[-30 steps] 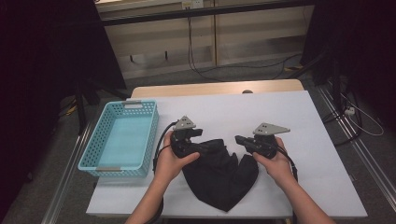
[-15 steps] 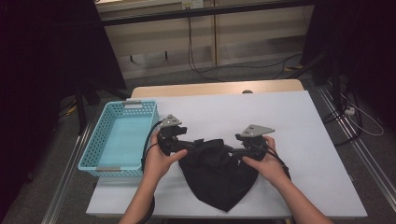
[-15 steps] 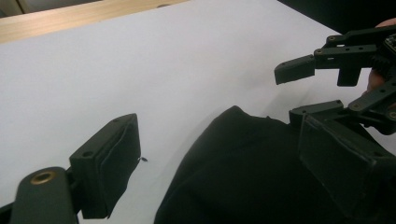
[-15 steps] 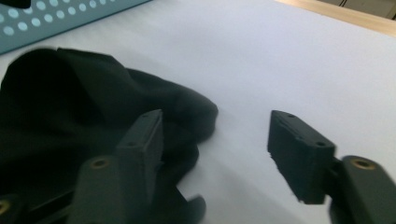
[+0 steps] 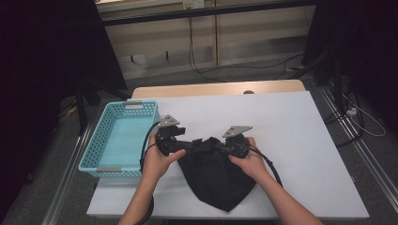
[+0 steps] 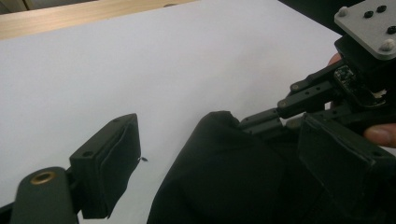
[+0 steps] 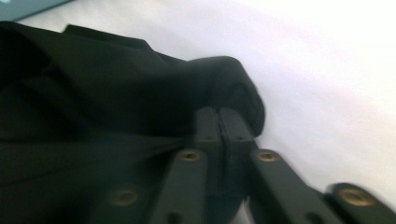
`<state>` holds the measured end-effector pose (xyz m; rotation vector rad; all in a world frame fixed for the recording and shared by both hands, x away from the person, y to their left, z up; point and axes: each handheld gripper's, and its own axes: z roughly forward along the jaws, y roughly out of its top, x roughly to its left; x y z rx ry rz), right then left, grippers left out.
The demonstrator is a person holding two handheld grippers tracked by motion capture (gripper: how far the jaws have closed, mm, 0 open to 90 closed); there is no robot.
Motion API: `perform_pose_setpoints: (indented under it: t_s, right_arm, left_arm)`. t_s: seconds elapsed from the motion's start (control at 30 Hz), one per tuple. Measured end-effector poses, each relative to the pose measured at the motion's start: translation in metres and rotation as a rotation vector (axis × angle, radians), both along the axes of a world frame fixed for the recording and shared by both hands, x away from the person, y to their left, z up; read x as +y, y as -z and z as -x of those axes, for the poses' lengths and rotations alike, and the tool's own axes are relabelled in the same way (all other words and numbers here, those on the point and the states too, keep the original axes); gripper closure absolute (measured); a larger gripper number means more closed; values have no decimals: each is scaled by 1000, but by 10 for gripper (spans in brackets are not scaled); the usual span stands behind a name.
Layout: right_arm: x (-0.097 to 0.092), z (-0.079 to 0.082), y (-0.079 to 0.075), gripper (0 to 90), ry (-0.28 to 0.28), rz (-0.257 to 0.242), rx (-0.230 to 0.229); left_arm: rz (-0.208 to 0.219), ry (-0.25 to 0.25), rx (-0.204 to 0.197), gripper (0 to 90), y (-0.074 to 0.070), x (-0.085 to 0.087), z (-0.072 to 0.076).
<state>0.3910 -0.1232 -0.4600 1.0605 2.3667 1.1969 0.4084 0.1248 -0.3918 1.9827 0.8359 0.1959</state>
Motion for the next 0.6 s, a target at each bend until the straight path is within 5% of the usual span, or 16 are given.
perform_pose_setpoints:
  t_s: [0.23, 0.37, 0.6]
  right_arm:
    - [-33, 0, -11, 899, 87, -13, -9]
    - [-51, 9, -19, 900, 111, 40, -52]
    - [-98, 22, -21, 900, 233, 87, -28]
  left_arm:
    - [2, 0, 3, 136, 1, 0, 0]
    - [1, 0, 3, 136, 2, 0, 0]
    - [-5, 17, 13, 136, 5, -6, 3]
